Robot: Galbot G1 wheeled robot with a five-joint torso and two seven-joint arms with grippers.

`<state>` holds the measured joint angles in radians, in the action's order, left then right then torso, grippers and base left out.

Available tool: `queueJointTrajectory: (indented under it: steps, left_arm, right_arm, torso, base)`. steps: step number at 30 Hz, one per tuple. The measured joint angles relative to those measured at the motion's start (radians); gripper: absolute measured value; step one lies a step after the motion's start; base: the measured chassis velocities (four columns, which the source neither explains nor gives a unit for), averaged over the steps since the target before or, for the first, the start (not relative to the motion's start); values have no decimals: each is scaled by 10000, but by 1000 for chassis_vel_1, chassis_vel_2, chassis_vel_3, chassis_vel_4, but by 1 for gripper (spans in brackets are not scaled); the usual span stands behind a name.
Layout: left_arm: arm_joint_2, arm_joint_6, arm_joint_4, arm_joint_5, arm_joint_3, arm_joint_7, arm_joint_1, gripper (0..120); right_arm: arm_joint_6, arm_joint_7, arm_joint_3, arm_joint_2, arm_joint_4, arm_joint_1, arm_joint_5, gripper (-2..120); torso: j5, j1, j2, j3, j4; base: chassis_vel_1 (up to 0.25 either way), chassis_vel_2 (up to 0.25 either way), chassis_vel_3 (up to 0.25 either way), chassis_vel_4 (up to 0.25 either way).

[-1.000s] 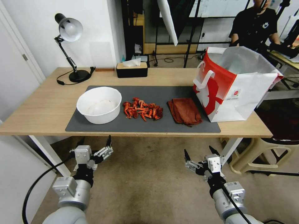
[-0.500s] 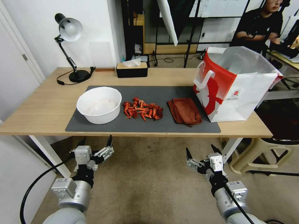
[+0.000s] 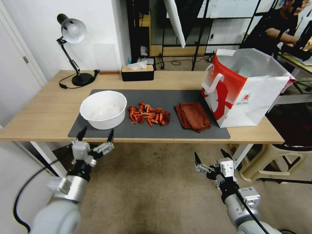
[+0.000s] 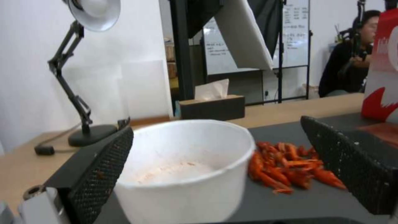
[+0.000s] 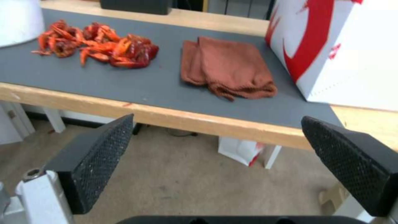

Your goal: Sweep shrimp from table into container with towel, then put container into takeout bag.

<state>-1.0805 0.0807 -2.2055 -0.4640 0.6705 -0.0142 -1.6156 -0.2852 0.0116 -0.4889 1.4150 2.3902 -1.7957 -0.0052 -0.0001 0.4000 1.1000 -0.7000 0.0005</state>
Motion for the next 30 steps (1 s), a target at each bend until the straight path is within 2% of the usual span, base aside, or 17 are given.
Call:
queueJointTrajectory:
  steps: [1, 2, 4, 5, 8, 9, 11, 13, 14, 16, 17, 20, 21, 24, 25, 29, 30]
  left_arm:
    - [388, 58, 214, -232, 132, -218, 155, 100]
    - [388, 58, 214, -232, 132, -218, 155, 100]
    - [1333, 128, 779, -726, 327, -978, 622, 100]
    - [1333, 128, 779, -726, 327, -978, 622, 100]
    - [2527, 107, 1745, -1207, 283, -2063, 1613, 100]
    - [2527, 107, 1745, -1207, 283, -2063, 1613, 100]
    - [3173, -88, 2356, -1461, 117, -3076, 2271, 100]
    - [3202, -96, 2384, -1473, 109, -3129, 2302, 100]
    - [3800, -250, 3009, -1630, -105, -4118, 2915, 100]
    - [4447, -325, 3687, -1733, -310, -5202, 3508, 100]
    - [4447, -325, 3687, -1733, -310, -5202, 3508, 100]
    - [5212, -668, 4370, -1746, -605, -6809, 4436, 100]
    - [5212, -668, 4370, -1746, -605, -6809, 4436, 100]
    - [5971, -979, 5116, -1242, -1381, -8754, 5906, 100]
    - [5971, -979, 5116, -1242, -1381, -8754, 5906, 100]
    - [6230, -973, 5609, -239, -2372, -10030, 7168, 100]
    - [6221, -826, 5852, 491, -2894, -10624, 7847, 100]
  right_arm:
    - [-2, 0, 16, -29, 42, -42, -38, 100]
    - [-2, 0, 16, -29, 42, -42, -38, 100]
    - [39, 0, 40, -83, 81, -193, -187, 100]
    - [39, 0, 40, -83, 81, -193, -187, 100]
    - [99, 16, 84, -56, 128, -290, -320, 100]
    - [99, 16, 84, -56, 128, -290, -320, 100]
    - [104, 23, 116, -13, 145, -307, -373, 100]
    - [105, 23, 118, -8, 144, -308, -378, 100]
    - [112, 26, 135, 8, 133, -308, -413, 100]
    - [115, 29, 148, -4, 29, -246, -418, 100]
    - [115, 29, 148, -4, 29, -246, -418, 100]
    - [120, 33, 149, -3, -94, -203, -428, 100]
    - [120, 33, 149, -3, -94, -203, -428, 100]
    - [119, 35, 138, 31, -187, -137, -458, 100]
    - [119, 35, 138, 31, -187, -137, -458, 100]
    - [111, 66, 123, 65, -261, -87, -510, 100]
    - [112, 98, 118, 77, -295, -81, -564, 100]
  torso:
    - [-3, -1, 0, 0, 1]
    - [-3, -1, 0, 0, 1]
    - [-3, 0, 0, 0, -7]
    - [-3, 0, 0, 0, -7]
    - [-2, 0, 0, -1, -8]
    - [-2, 0, 0, -1, -8]
    - [-2, 0, -1, -1, -8]
    - [-3, 1, -1, -1, -7]
    - [-2, 2, 0, -1, -6]
    - [-3, 2, -1, -1, -5]
    - [-3, 2, -1, -1, -5]
    - [-1, 2, -1, -1, -4]
    - [-1, 2, -1, -1, -4]
    - [1, 2, 0, 0, -4]
    - [1, 2, 0, 0, -4]
    - [1, 2, -1, 0, -5]
    - [-2, 2, -1, 0, -4]
  base:
    - [0, 0, 0, 0]
    - [0, 0, 0, 0]
    - [0, 0, 0, 0]
    - [0, 0, 0, 0]
    - [0, 0, 0, 0]
    - [0, 0, 0, 0]
    - [0, 0, 0, 0]
    - [0, 0, 0, 0]
    - [0, 0, 0, 0]
    - [0, 0, 0, 0]
    - [0, 0, 0, 0]
    - [0, 0, 0, 0]
    - [0, 0, 0, 0]
    - [0, 0, 0, 0]
    - [0, 0, 0, 0]
    - [0, 0, 0, 0]
    - [0, 0, 0, 0]
